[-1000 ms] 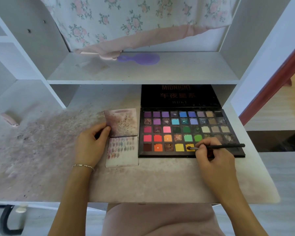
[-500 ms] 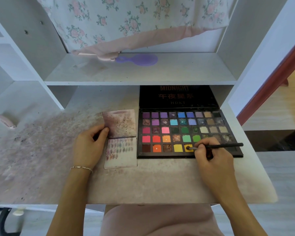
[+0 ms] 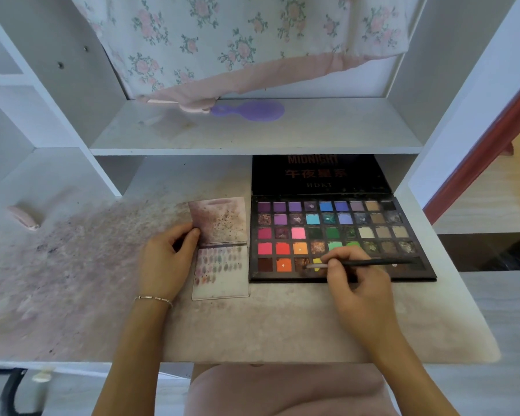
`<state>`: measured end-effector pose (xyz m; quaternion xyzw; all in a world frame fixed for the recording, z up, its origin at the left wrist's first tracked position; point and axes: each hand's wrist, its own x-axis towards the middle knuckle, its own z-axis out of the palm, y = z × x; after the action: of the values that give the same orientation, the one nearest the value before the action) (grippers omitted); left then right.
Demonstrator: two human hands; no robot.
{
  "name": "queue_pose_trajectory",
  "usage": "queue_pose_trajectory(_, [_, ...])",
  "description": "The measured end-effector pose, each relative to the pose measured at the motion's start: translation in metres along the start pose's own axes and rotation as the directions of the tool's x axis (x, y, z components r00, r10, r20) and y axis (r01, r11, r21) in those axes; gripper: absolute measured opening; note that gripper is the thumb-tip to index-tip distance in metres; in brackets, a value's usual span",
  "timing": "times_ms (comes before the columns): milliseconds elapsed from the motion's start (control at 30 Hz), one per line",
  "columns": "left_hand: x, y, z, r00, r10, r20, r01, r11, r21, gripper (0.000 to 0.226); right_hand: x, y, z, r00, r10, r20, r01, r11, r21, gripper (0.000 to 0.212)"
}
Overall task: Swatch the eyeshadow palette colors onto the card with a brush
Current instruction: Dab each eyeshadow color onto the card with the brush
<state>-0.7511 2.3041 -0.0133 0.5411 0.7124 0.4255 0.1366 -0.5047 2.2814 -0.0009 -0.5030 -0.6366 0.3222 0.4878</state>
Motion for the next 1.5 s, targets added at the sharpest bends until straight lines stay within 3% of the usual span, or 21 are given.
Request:
queue_pose_trajectory(200, [0.0, 0.002, -0.003, 1.0, 0.007, 0.025, -0.008, 1.0, 0.011, 0.02, 0.001, -0.015, 0.041, 0.979, -0.044, 0.201, 0.027, 0.996, 0.085, 0.011])
queue_pose_trajectory(333, [0.0, 0.003, -0.003, 0.999, 0.012, 0.03, -0.012, 1.0, 0.015, 0.019, 0.003, -0.02, 0.061, 0.951, -0.065, 0.302, 0.045, 0.996, 0.072, 0.027])
queue_pose_trajectory(467, [0.001, 0.003, -0.004, 0.999, 0.015, 0.033, -0.016, 0.999, 0.028, 0.018, 0.008, -0.023, 0.069, 0.933, -0.059, 0.356, 0.04, 0.997, 0.058, 0.012])
queue_pose_trajectory(667, [0.001, 0.003, -0.003, 1.0, 0.011, 0.025, -0.011, 1.0, 0.015, 0.018, 0.01, -0.023, 0.07, 0.934, -0.034, 0.355, 0.025, 0.999, 0.031, 0.023])
queue_pose_trajectory(967, [0.0, 0.004, -0.003, 1.0, -0.008, 0.028, 0.007, 1.0, 0.028, 0.021, 0.01, -0.021, 0.071, 0.922, -0.004, 0.388, 0.022, 0.999, -0.041, 0.008])
queue_pose_trajectory(1500, [0.0, 0.003, -0.002, 1.0, -0.006, 0.027, 0.005, 1.0, 0.02, 0.021, 0.01, -0.021, 0.072, 0.918, 0.005, 0.396, 0.024, 0.997, -0.069, 0.009])
